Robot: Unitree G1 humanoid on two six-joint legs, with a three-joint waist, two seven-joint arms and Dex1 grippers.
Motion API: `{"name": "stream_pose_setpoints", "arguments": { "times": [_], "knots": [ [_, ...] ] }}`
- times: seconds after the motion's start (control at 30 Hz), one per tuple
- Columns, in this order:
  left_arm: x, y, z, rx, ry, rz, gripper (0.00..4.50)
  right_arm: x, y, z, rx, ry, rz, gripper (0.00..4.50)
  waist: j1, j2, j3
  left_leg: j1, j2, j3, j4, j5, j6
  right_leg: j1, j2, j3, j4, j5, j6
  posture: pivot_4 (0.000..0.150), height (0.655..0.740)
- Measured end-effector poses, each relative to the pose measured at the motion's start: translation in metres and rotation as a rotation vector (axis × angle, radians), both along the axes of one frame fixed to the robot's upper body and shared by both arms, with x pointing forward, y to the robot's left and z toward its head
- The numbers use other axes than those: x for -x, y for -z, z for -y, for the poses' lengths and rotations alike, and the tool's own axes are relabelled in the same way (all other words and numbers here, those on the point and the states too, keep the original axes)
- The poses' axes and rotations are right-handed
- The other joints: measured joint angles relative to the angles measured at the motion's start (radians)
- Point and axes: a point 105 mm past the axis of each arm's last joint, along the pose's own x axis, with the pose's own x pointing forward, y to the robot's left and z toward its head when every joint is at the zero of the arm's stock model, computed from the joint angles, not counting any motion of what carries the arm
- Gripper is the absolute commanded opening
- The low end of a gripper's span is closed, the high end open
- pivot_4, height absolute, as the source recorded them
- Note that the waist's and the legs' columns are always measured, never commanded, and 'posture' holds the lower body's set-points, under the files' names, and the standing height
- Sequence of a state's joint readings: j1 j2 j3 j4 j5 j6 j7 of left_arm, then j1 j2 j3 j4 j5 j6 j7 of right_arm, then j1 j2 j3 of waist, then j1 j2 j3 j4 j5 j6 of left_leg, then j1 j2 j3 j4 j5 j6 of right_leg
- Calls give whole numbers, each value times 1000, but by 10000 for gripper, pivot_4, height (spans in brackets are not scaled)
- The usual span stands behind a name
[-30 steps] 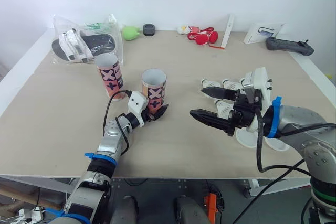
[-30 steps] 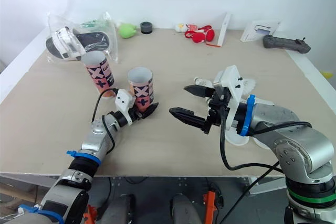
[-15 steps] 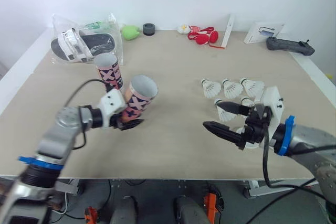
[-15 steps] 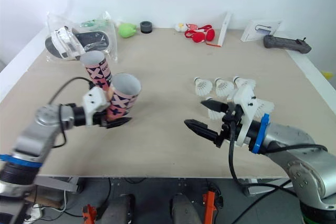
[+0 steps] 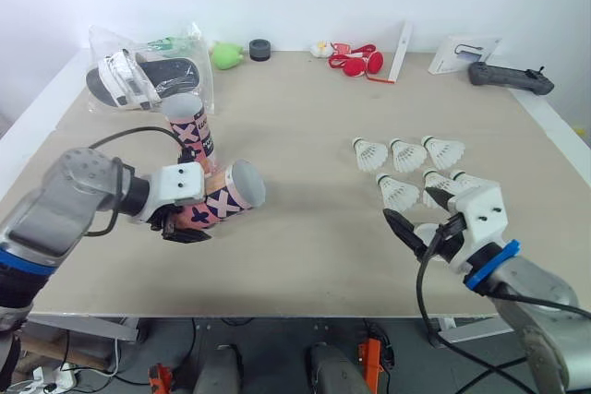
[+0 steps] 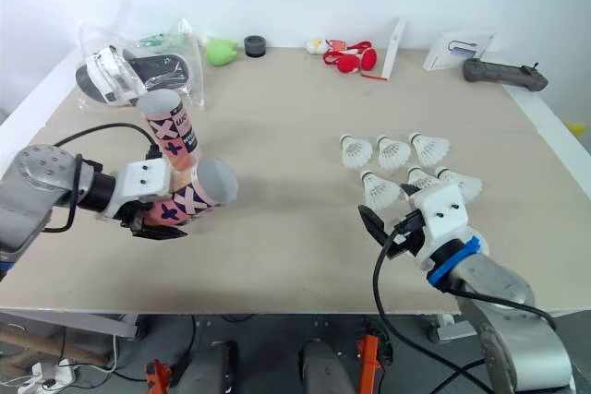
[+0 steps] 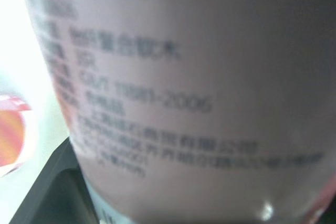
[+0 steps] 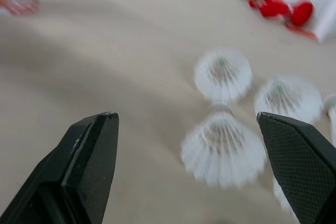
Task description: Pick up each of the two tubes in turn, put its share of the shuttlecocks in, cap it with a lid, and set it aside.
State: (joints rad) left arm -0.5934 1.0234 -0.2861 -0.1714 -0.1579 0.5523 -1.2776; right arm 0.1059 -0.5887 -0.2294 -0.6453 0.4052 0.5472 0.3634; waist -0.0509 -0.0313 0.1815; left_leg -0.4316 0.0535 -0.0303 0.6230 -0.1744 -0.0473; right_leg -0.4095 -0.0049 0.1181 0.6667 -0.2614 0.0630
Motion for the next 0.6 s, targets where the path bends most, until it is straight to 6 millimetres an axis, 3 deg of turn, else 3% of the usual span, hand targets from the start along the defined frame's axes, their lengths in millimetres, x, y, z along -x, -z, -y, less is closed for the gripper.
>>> {"name": "stream_pose_setpoints", "arguments": {
  "times": [0.23, 0.4, 0.6],
  "knots": [
    [-2, 14, 4, -10, 2, -42, 37115, -6, 13, -5, 6, 47, -12, 45000, 1, 0, 0, 0, 0, -1, -1, 0, 0, 0, 0, -1, 1, 0, 0, 1500, 7400],
    [-5, 17, 12, 3, 12, -30, 37115, -29, 28, -18, -21, 77, -45, 45000, 2, 1, -1, 1, 0, -1, 0, 0, 0, 1, 0, -1, 1, 0, -2, 1500, 7400],
    [-6, 17, 16, 7, 17, -25, 37115, -50, 50, -20, -45, 144, -97, 45000, 6, 1, -1, 1, -1, -1, 1, 0, 0, 2, -1, -1, 1, 1, 1, 1500, 7400]
  ]
}}
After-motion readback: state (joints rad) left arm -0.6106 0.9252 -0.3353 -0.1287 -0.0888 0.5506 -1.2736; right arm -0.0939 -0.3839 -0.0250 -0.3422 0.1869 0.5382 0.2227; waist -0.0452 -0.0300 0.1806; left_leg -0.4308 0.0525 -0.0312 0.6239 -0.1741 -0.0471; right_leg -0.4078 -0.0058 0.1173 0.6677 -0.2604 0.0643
